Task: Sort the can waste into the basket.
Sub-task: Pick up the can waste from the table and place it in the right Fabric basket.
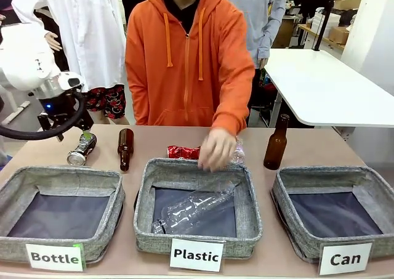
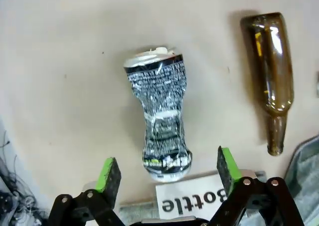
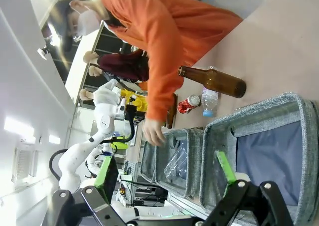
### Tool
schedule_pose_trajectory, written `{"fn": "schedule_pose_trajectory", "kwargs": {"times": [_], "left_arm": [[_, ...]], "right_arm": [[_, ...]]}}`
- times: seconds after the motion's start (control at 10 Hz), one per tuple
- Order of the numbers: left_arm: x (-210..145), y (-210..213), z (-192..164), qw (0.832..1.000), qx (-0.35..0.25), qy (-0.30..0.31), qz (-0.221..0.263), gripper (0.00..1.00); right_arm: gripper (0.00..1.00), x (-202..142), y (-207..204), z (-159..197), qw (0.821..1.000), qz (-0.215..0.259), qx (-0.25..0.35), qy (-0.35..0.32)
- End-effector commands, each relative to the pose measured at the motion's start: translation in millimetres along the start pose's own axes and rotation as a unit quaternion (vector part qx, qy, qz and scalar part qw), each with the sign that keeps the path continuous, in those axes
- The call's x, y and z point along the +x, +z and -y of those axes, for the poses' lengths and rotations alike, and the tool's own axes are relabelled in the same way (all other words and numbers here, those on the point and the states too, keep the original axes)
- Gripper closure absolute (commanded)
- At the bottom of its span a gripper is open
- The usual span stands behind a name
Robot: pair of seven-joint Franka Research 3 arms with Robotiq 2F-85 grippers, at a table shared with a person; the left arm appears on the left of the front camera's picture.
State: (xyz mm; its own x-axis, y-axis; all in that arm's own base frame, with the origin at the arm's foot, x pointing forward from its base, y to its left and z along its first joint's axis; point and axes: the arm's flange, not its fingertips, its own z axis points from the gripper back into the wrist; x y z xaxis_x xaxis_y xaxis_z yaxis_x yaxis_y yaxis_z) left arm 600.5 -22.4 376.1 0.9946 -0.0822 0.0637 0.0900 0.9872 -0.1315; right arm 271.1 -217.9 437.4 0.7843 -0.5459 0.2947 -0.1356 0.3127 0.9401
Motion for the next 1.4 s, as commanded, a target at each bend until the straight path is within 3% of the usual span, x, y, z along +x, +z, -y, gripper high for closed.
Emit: {"fn": "schedule_pose_trajectory", "kwargs": {"times": [0.0,0.3,0.6,0.7,0.8,0.9,1.1,1.2,1.3], "left_arm": [[18,-15,-5,1.000,0.006,0.020,0.022,0.00],[25,-46,-14,0.998,0.012,0.024,0.055,0.00],[25,-50,-10,0.998,0.002,0.015,0.065,0.00],[24,-52,-10,0.998,0.007,0.012,0.056,0.59],[23,-53,-9,0.999,0.003,0.010,0.046,0.60],[21,-53,-7,0.999,0.007,0.008,0.042,1.00],[16,-53,-2,0.999,0.026,0.003,0.043,1.00],[12,-50,0,0.999,0.028,-0.003,0.043,0.87],[7,-45,2,0.999,0.028,-0.006,0.043,0.96]], "right_arm": [[0.00,3,0,-1,1.000,0.007,0.010,0.015],[0.00,3,0,-1,1.000,0.007,0.010,0.015],[0.00,3,0,-1,1.000,0.007,0.010,0.015],[0.00,3,0,-1,1.000,0.007,0.010,0.015],[0.00,3,0,-1,1.000,0.007,0.010,0.015],[0.00,3,0,-1,1.000,0.007,0.010,0.015],[0.00,3,0,-1,1.000,0.007,0.010,0.015],[0.00,3,0,-1,1.000,0.007,0.010,0.015],[0.00,3,0,-1,1.000,0.007,0.010,0.015]]}}
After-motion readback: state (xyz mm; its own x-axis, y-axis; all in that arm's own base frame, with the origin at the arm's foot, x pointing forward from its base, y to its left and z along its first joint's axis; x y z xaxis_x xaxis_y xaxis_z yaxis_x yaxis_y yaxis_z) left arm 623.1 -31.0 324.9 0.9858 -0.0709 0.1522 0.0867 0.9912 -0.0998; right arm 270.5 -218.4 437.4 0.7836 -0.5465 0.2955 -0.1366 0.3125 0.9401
